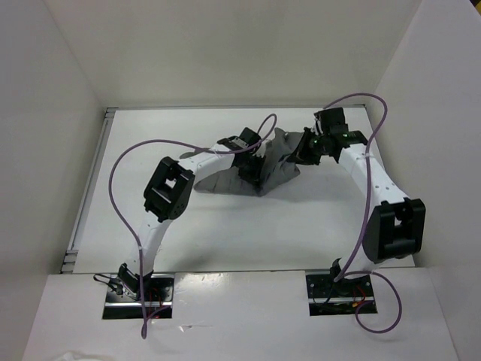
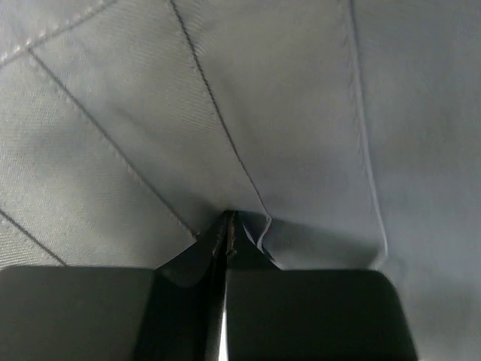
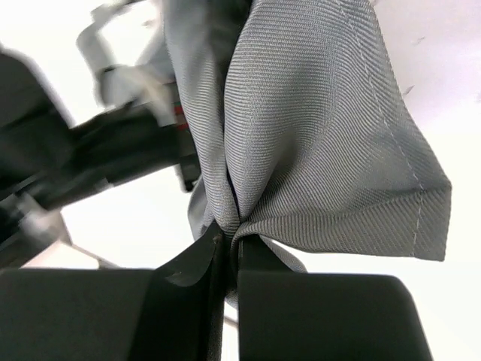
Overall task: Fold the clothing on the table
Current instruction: Fold the skirt
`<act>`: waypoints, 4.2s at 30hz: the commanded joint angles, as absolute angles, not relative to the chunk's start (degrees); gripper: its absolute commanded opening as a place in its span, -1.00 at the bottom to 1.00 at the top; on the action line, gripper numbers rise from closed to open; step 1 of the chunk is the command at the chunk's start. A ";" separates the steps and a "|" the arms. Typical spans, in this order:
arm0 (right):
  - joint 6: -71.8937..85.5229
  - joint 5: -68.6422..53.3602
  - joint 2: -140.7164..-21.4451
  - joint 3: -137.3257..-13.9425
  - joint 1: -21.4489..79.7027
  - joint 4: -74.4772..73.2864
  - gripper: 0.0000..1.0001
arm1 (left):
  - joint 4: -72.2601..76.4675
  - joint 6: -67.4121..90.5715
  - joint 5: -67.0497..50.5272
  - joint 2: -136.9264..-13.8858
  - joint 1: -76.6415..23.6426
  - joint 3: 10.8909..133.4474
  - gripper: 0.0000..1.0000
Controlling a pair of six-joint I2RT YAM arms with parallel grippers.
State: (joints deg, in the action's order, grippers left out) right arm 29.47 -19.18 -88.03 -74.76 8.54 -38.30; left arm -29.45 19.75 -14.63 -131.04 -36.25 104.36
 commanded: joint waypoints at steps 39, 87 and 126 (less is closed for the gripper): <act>23.99 -25.49 -113.80 -105.62 23.81 -39.11 -1.00 | -19.34 35.86 -8.26 -120.85 -12.31 81.66 -0.75; 24.26 -33.49 -98.88 -91.93 8.17 -34.89 -0.11 | -29.00 22.07 -33.15 -115.38 -7.57 88.67 -0.36; 39.37 -13.18 -87.89 -58.80 5.89 -26.72 0.19 | -11.78 42.62 -24.18 -75.50 -1.23 43.24 0.74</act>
